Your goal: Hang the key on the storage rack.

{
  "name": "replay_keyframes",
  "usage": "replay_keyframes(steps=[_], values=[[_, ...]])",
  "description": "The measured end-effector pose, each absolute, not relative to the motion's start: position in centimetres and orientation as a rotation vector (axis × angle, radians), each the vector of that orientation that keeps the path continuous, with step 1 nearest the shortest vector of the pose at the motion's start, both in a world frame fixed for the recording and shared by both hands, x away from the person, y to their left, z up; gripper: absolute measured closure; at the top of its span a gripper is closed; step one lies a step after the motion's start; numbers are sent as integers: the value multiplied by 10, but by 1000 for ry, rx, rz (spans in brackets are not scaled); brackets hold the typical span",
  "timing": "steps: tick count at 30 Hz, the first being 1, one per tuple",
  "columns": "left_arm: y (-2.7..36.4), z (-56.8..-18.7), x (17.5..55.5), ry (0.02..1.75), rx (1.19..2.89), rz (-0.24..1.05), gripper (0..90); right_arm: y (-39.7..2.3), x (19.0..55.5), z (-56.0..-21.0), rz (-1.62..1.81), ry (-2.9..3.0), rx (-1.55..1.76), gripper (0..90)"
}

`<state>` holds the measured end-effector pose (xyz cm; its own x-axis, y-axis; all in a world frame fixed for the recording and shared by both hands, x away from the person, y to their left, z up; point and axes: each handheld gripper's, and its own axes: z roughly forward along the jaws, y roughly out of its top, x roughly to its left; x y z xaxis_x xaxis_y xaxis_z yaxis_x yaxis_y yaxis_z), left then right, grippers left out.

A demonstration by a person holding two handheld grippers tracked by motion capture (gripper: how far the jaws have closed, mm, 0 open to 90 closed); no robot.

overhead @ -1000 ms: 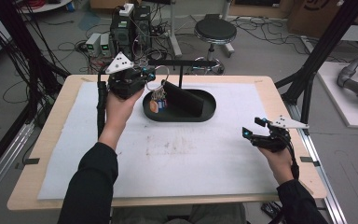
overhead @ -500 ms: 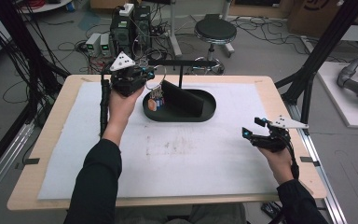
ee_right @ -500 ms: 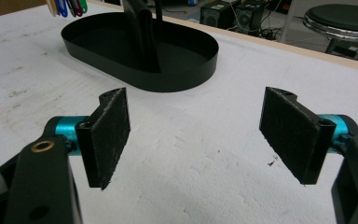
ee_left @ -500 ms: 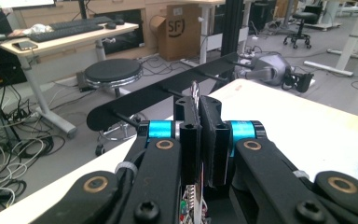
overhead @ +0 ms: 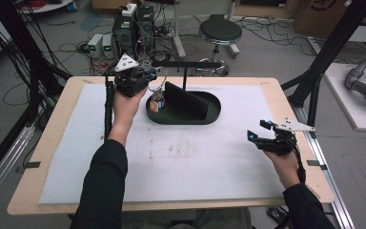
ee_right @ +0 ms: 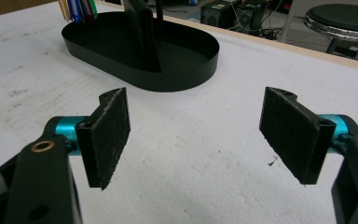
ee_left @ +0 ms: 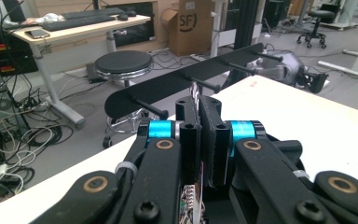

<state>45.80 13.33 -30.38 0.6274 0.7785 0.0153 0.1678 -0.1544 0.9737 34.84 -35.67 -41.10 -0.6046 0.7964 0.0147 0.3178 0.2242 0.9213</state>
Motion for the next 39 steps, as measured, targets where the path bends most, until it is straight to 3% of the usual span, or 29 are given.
replay_keyframes(steps=[39], values=[[136, -328, 483, 890, 1637, 654, 841, -364, 348, -412, 1358, 2030, 1040, 246]])
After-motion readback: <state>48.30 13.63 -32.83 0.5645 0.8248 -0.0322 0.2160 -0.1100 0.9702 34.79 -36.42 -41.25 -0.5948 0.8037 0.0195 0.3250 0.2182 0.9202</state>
